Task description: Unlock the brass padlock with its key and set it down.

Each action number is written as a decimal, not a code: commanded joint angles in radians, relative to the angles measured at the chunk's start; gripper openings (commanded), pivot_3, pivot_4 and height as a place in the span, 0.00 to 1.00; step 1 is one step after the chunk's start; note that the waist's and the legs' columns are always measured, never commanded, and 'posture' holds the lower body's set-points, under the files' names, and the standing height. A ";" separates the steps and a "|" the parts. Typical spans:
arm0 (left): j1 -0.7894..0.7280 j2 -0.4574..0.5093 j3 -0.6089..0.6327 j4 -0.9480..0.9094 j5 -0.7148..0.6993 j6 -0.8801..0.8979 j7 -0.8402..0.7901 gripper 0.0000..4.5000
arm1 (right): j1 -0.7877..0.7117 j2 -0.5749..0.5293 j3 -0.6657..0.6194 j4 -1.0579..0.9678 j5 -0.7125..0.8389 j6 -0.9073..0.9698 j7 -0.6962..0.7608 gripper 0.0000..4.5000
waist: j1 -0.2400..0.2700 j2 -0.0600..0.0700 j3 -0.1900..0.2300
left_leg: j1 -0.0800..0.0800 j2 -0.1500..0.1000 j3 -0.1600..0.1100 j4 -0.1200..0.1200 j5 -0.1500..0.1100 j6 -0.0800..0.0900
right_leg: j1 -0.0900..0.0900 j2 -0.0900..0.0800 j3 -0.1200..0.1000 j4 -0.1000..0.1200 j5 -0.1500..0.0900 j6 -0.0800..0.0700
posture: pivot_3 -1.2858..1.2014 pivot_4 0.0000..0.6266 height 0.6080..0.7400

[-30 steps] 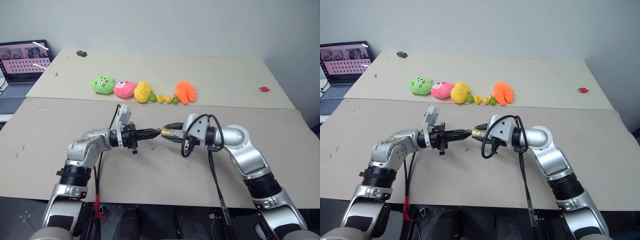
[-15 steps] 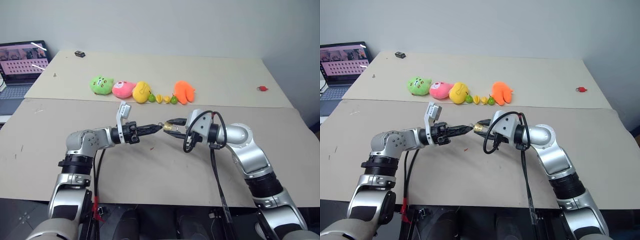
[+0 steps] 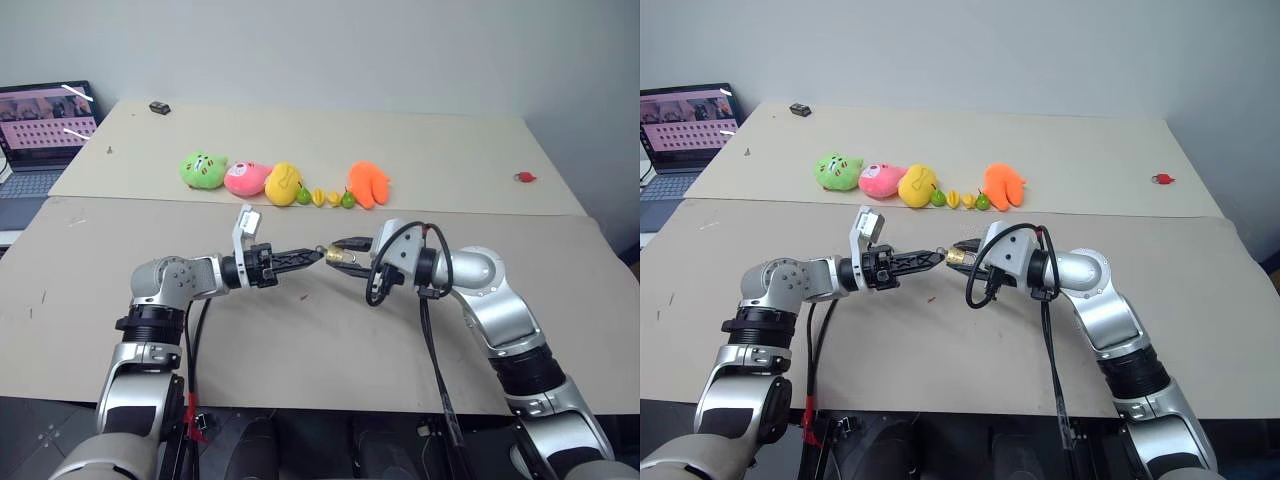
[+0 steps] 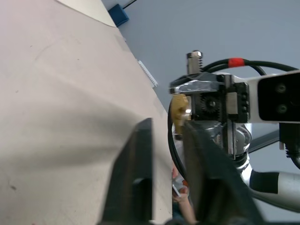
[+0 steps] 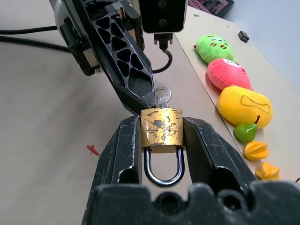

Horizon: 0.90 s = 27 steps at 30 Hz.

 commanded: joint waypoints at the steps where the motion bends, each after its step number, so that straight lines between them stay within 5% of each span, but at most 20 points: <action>1: -0.035 0.033 0.049 -0.015 0.002 -0.025 0.000 0.46 | 0.013 -0.006 0.015 -0.046 0.020 0.001 0.029 0.21 | 0.000 0.000 0.000 | 0.000 0.000 0.000 0.000 0.000 0.000 | 0.000 0.000 0.000 0.000 0.000 0.000 | 0.52 0.24 0.86; 11: -0.048 0.013 0.093 -0.039 -0.038 -0.010 0.027 0.46 | 0.014 -0.005 0.016 -0.043 0.020 0.002 0.030 0.21 | 0.000 0.000 0.000 | 0.000 0.000 0.000 0.000 0.000 0.000 | 0.000 0.000 0.000 0.000 0.000 0.000 | 0.52 0.24 0.86; 19: -0.098 -0.014 0.193 -0.052 -0.191 0.211 0.093 0.46 | 0.012 -0.004 0.018 -0.039 0.022 0.002 0.037 0.21 | 0.000 -0.001 0.001 | 0.000 0.000 0.000 0.000 0.000 0.000 | 0.000 0.000 0.000 0.000 0.000 0.000 | 0.52 0.24 0.86; 27: -0.056 0.013 0.161 -0.130 -0.219 0.309 0.080 0.46 | 0.006 0.000 0.019 -0.033 0.021 -0.001 0.040 0.21 | -0.001 -0.001 0.001 | 0.000 0.000 0.000 0.000 0.000 0.000 | 0.000 0.000 0.000 0.000 0.000 0.000 | 0.52 0.24 0.86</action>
